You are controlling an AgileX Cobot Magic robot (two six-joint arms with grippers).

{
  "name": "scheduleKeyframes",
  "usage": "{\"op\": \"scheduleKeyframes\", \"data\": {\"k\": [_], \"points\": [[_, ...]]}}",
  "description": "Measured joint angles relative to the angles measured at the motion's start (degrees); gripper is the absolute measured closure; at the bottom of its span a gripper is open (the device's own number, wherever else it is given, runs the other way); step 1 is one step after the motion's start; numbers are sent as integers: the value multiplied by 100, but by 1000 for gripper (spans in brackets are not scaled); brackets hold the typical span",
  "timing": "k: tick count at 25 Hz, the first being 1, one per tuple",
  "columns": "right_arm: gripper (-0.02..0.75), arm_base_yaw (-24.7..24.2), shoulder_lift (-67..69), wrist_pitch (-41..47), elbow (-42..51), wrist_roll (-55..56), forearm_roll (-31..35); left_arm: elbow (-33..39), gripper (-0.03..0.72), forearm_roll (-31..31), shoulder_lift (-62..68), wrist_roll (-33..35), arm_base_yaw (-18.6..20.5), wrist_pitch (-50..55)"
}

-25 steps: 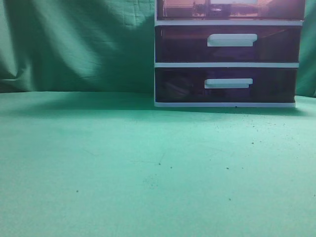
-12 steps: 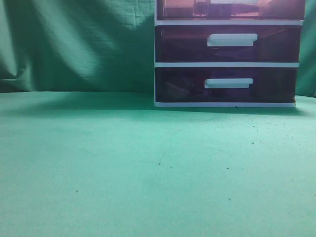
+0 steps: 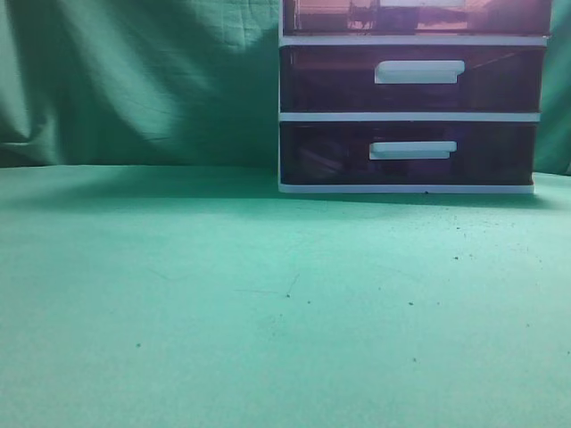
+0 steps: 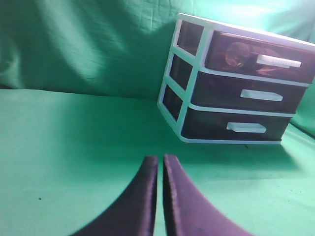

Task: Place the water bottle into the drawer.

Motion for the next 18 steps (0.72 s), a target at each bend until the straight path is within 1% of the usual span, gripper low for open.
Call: {"op": "scheduleKeyframes", "data": {"k": [9,18], "points": [[738,0,0,272,26,155,24,0,688,0,0,0,0,0],[738,0,0,275,26,164,68,0,688,0,0,0,0,0]]}}
